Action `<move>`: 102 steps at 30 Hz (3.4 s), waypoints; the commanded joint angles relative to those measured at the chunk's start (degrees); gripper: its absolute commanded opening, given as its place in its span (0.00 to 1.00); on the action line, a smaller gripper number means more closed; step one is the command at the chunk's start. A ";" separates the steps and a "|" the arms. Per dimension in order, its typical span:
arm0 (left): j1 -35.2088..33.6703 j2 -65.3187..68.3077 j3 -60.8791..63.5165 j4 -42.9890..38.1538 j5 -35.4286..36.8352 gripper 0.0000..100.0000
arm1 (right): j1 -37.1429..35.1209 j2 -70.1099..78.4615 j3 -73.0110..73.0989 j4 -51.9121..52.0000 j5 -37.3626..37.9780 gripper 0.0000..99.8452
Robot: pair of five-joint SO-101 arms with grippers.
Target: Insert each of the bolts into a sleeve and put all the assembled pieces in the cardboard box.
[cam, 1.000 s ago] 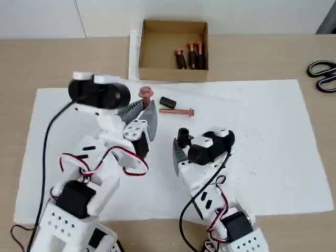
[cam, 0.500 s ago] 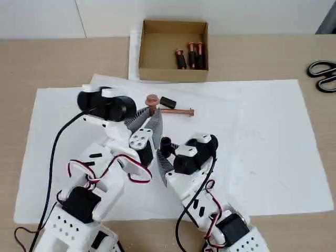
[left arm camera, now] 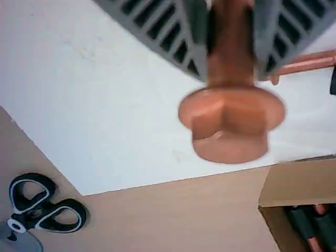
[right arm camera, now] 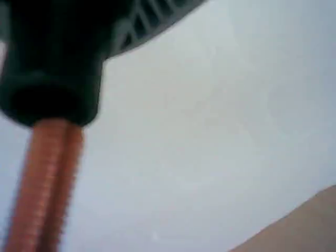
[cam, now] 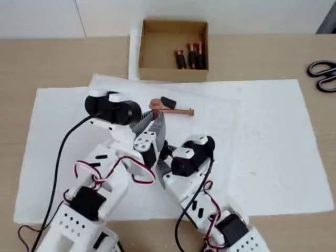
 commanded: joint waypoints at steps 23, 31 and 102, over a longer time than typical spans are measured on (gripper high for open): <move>2.20 -1.93 1.01 4.48 -3.87 0.01 | -0.13 -1.19 -0.26 -0.22 -0.79 0.00; 2.20 -2.02 0.75 8.26 -3.87 0.01 | -0.04 -1.19 -0.26 -0.22 -0.79 0.00; -27.60 -1.85 -16.75 38.51 -16.53 0.17 | 11.47 -1.19 -0.70 1.45 1.85 0.00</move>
